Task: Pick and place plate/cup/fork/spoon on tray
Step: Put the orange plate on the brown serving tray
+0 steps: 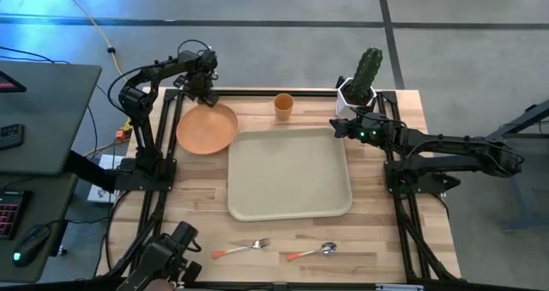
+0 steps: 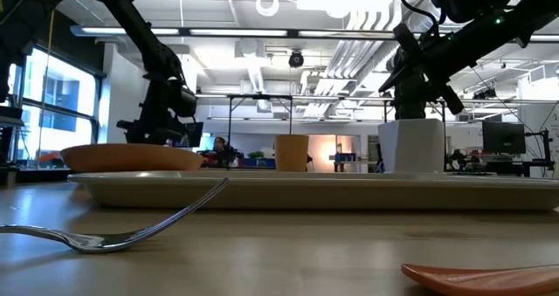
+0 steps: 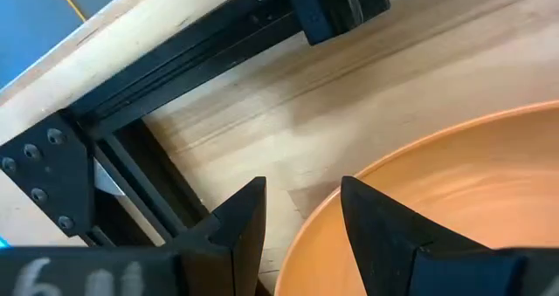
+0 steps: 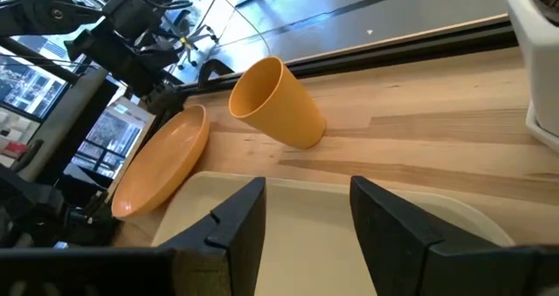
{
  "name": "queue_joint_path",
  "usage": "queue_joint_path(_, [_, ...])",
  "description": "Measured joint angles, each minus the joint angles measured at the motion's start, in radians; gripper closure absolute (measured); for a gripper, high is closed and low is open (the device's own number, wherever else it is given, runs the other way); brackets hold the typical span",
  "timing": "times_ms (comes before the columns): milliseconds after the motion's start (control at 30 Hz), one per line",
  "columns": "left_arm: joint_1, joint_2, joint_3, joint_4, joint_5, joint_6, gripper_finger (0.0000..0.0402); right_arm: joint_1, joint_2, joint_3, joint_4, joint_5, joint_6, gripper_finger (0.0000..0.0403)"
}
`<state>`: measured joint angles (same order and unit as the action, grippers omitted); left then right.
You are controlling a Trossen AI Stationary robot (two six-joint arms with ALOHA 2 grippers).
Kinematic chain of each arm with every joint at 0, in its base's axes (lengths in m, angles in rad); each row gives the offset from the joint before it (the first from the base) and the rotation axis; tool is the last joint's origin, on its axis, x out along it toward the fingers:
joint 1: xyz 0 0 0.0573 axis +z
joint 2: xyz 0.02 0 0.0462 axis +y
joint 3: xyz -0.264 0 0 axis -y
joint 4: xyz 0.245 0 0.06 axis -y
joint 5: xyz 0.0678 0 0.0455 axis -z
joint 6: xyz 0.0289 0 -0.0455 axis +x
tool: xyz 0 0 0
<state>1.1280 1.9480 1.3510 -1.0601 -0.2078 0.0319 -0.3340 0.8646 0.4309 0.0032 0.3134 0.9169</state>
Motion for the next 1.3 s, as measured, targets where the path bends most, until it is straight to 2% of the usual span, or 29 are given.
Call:
queue_joint_path(133, [0.006, 0.000, 0.000, -0.038, 0.096, 0.024, 0.0261, 0.000, 0.000, 0.000, 0.000, 0.000, 0.003, 0.0244])
queue_joint_path(433, [0.005, 0.001, 0.052, -0.098, 0.133, 0.077, 0.0261, 0.000, 0.000, 0.000, 0.000, 0.011, 0.010, 0.0244])
queue_joint_path(600, [0.006, 0.001, 0.052, -0.099, 0.241, 0.157, 0.0261, 0.000, 0.000, 0.000, -0.006, 0.026, 0.010, 0.0244])
queue_joint_path(933, [-0.001, 0.037, 0.053, -0.104, 0.251, 0.143, 0.0261, 0.000, 0.000, 0.000, -0.017, 0.024, 0.018, 0.0244])
queue_joint_path(1067, [-0.012, 0.037, 0.053, -0.100, 0.252, 0.135, 0.0261, 0.017, 0.015, 0.000, -0.029, -0.044, 0.052, 0.0244])
queue_joint_path(1133, [-0.013, 0.037, 0.053, -0.095, 0.269, 0.136, 0.0261, 0.039, 0.033, 0.000, -0.029, -0.077, 0.052, 0.0244])
queue_joint_path(1300, [-0.017, 0.037, 0.053, -0.095, 0.346, 0.126, 0.0261, 0.101, 0.107, 0.004, 0.064, -0.065, 0.053, 0.0244])
